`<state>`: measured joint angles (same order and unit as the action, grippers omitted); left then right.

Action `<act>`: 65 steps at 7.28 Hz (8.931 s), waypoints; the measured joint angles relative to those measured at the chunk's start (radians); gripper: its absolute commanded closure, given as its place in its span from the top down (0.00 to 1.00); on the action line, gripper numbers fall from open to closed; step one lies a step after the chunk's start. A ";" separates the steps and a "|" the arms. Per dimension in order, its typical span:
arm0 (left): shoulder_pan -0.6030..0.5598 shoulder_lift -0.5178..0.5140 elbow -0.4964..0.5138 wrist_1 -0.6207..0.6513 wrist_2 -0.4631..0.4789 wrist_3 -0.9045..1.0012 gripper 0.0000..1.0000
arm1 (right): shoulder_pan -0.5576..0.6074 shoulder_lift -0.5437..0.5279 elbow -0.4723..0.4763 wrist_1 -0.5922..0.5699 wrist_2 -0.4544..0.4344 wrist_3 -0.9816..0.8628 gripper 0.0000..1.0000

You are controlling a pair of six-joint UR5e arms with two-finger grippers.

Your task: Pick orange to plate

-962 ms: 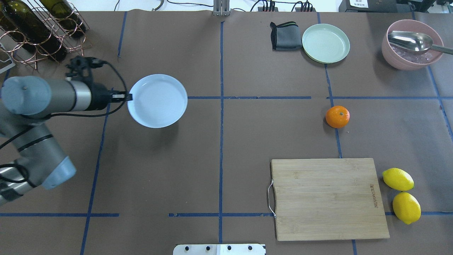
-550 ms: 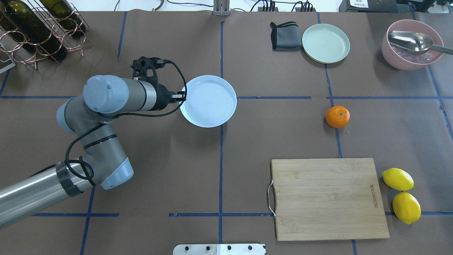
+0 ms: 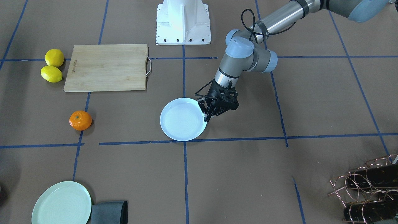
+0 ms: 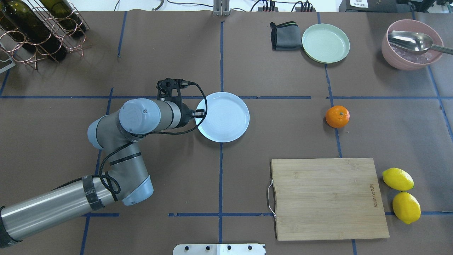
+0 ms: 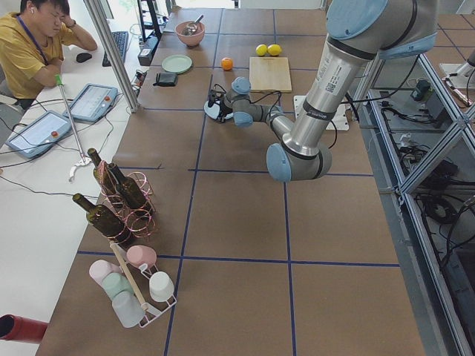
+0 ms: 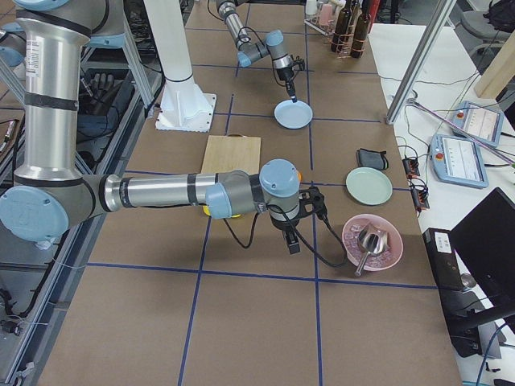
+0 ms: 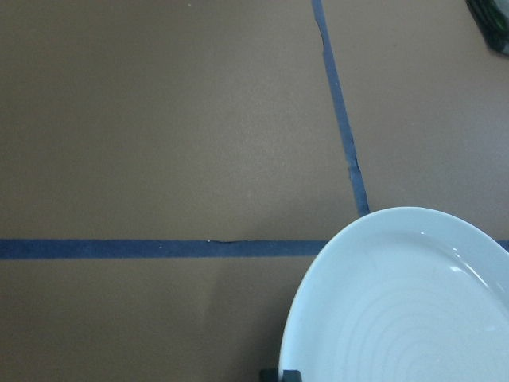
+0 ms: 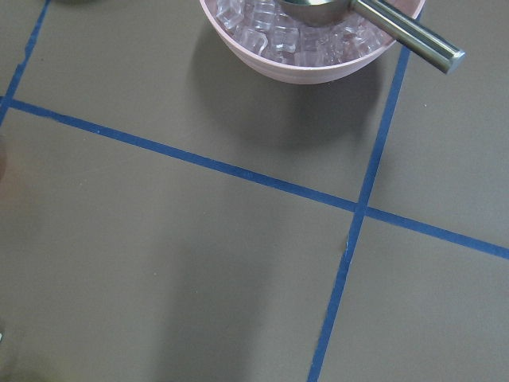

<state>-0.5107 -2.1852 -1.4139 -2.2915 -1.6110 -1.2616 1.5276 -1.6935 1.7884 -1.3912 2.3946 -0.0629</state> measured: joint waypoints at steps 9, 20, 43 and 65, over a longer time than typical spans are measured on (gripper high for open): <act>-0.394 0.313 -0.355 0.284 -0.324 0.699 1.00 | -0.001 0.017 0.014 0.002 0.001 0.016 1.00; -1.067 0.743 -0.277 0.719 -0.742 1.510 1.00 | -0.330 0.170 0.059 0.050 -0.144 0.389 1.00; -1.069 0.737 -0.288 0.722 -0.743 1.510 1.00 | -1.010 1.046 -0.449 -0.143 -0.749 1.233 0.36; -1.071 0.749 -0.289 0.729 -0.755 1.510 1.00 | -0.049 0.334 -0.140 -0.431 -0.192 -0.162 1.00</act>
<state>-1.5820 -1.4366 -1.7030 -1.5622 -2.3655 0.2479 1.4782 -1.3598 1.6481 -1.8218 2.2024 -0.2251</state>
